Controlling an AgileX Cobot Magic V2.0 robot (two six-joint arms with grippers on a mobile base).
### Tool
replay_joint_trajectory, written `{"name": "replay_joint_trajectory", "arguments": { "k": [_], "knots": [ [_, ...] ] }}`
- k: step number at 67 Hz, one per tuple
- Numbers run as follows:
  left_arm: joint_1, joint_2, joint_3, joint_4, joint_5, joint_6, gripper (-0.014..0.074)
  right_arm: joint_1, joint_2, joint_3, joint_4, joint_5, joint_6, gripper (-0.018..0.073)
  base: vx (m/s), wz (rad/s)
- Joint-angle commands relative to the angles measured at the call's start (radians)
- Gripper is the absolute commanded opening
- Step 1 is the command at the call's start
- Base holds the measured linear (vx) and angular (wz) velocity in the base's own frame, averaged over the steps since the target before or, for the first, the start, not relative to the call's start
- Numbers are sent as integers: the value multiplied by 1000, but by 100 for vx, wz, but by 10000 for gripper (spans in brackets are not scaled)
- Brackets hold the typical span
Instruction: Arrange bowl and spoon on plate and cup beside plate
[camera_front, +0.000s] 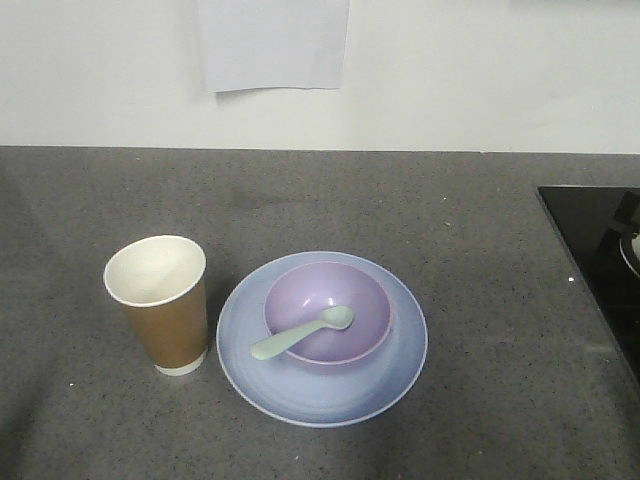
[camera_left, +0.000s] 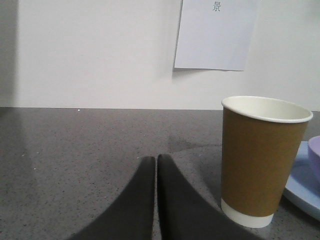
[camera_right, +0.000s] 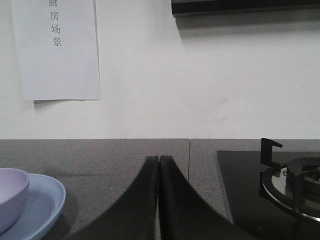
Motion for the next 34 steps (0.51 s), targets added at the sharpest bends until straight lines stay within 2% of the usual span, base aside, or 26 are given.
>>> {"name": "replay_joint_trajectory", "arguments": {
  "k": [1, 34],
  "knots": [
    [3, -14, -18, -7, -79, -3, -6, -6, -9, 10, -3, -80, -5, -11, 0, 0],
    [3, -14, -18, -7, -79, -3, -6, -6, -9, 10, -3, -80, -5, -11, 0, 0]
  ]
}}
